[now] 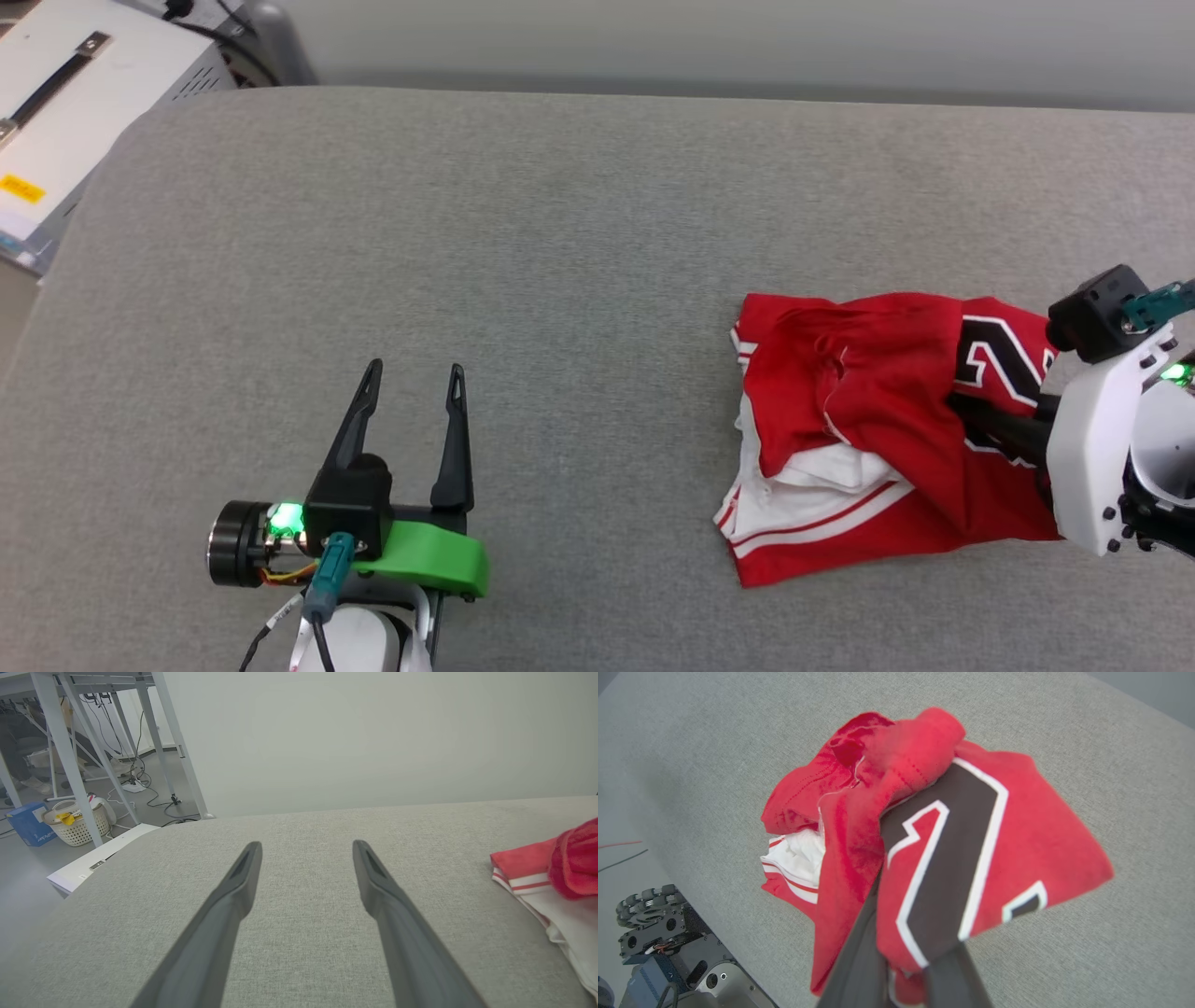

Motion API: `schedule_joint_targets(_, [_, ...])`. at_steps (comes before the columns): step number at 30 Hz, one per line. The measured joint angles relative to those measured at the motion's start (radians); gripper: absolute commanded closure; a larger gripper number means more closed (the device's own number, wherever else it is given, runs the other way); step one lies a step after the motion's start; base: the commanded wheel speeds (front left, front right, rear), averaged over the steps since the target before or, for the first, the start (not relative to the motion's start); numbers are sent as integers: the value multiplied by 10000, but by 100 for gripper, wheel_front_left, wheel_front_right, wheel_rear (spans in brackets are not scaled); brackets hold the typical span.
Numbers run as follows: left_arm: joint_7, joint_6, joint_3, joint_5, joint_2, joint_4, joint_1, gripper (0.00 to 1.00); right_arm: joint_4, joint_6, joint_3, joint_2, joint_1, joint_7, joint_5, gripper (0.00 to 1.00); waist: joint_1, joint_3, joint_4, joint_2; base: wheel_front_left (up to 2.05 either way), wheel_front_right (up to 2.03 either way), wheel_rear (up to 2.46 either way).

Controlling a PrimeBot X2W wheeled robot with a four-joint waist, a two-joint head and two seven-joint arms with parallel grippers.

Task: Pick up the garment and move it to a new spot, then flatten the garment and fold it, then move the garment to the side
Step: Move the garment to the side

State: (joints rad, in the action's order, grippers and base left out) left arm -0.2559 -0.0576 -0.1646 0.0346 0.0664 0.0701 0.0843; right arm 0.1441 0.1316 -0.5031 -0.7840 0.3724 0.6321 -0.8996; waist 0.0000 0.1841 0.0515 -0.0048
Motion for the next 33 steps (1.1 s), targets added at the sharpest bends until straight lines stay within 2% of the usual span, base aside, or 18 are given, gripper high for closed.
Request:
schedule_joint_targets(8, [0, -12, 297, -15, 92, -366, 157, 0, 393, 0, 100, -671, 520, 157, 368, 100, 0, 217, -1211, 0, 0, 0, 0])
schedule_joint_targets(14, [0, -2, 468, -92, 339, -777, 652, 0, -104, 0, 385, -1181, 1004, 96, 765, 100, 0, 834, -1852, 0, 0, 0, 0])
schedule_joint_targets(19, [0, 71, 477, -167, 562, -1087, 1112, 0, -1197, 0, 729, -1898, 1631, -130, 1369, 100, 0, 1634, -2103, 0, 0, 0, 0])
schedule_joint_targets(25, [0, 109, 468, -255, 763, -1505, 1591, 0, -2995, 0, 1336, -2414, 2272, -228, 1962, 100, 0, 2661, -2162, 0, 0, 0, 0])
schedule_joint_targets(33, [0, 104, 407, -456, 1001, -1946, 1854, 0, -5265, 0, 2282, -2326, 3153, -1016, 2635, 100, 1, 3967, -2066, 0, 0, 0, 0])
